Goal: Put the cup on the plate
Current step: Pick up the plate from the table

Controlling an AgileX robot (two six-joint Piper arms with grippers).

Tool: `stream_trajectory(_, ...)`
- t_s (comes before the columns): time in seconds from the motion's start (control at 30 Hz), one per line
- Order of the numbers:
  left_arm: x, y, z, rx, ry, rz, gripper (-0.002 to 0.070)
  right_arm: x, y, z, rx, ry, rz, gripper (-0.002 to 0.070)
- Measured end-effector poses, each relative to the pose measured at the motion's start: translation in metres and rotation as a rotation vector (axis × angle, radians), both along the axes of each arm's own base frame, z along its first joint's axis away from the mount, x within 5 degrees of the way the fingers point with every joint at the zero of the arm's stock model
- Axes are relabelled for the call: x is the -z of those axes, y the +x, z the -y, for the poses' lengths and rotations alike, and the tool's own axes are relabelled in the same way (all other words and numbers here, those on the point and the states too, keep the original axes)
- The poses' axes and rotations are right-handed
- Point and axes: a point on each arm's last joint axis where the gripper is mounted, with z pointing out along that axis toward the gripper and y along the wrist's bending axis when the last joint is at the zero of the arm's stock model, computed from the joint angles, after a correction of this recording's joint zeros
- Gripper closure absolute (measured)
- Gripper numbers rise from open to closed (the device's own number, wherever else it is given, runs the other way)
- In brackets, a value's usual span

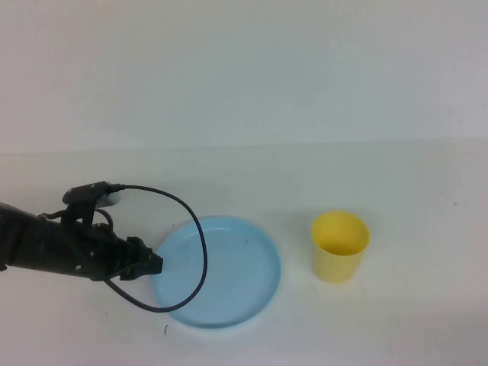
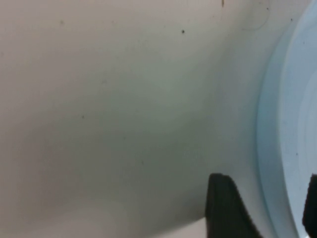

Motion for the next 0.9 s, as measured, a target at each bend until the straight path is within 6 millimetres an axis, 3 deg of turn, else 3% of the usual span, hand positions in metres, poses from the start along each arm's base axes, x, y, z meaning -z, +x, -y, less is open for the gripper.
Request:
stream_trajectory(0.37, 0.008, 0.002, 0.002, -0.015, -0.038, -0.032, 0.0353, 0.0, 0.0, 0.0, 0.0, 0.0, 0.0, 0.0675)
stream_trajectory(0.47, 0.009, 0.003, 0.002, -0.011, -0.034, -0.03, 0.0421, 0.0, 0.0, 0.0, 0.0, 0.0, 0.0, 0.0675)
stream_trajectory(0.63, 0.011, 0.002, 0.002, 0.004, -0.024, -0.026, 0.0624, 0.0, 0.0, 0.0, 0.0, 0.0, 0.0, 0.0675)
stream_trajectory(0.9, 0.011, 0.003, 0.001, 0.005, -0.019, -0.023, 0.0666, 0.0, 0.0, 0.0, 0.0, 0.0, 0.0, 0.0675)
